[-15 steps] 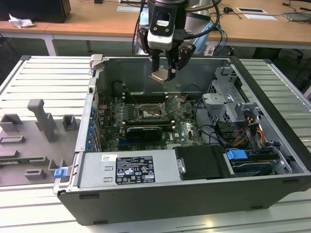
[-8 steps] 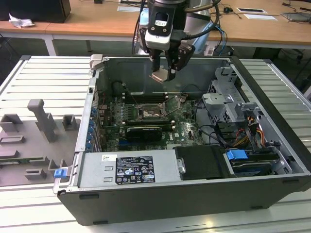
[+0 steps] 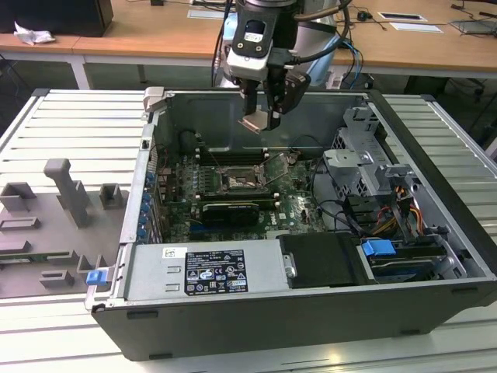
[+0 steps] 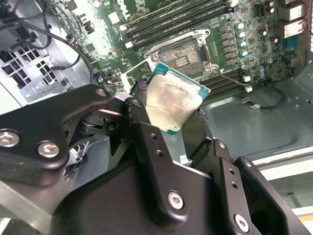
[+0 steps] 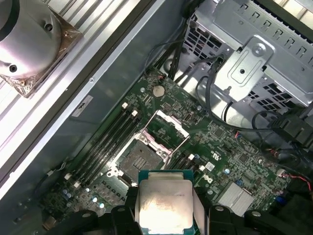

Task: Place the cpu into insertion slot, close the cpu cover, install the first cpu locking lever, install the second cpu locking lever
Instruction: 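Place the cpu into insertion slot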

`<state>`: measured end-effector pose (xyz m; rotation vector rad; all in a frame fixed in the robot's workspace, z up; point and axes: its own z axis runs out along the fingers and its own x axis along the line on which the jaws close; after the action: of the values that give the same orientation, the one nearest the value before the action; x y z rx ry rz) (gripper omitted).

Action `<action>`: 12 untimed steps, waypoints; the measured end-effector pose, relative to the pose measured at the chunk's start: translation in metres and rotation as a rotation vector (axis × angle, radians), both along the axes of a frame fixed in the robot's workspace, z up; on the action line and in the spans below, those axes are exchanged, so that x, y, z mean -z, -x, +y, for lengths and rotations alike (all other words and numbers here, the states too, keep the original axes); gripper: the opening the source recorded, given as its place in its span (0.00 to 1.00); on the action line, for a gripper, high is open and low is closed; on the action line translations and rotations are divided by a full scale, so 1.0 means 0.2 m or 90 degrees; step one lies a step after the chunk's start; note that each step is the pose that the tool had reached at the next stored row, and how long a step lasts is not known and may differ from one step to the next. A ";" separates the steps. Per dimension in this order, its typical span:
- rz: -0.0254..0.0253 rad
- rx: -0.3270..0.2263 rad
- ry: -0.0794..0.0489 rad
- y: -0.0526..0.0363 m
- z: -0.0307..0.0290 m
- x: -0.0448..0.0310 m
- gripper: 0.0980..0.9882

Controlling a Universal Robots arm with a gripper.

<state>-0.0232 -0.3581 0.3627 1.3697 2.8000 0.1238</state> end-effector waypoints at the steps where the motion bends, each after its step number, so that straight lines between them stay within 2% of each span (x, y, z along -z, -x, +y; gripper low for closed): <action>1: 0.0000 0.006 0.000 0.000 0.000 0.001 0.48; 12: 0.0000 0.075 0.000 0.000 0.000 0.007 0.48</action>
<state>-0.0232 -0.3581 0.3613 1.5292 2.7109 0.1215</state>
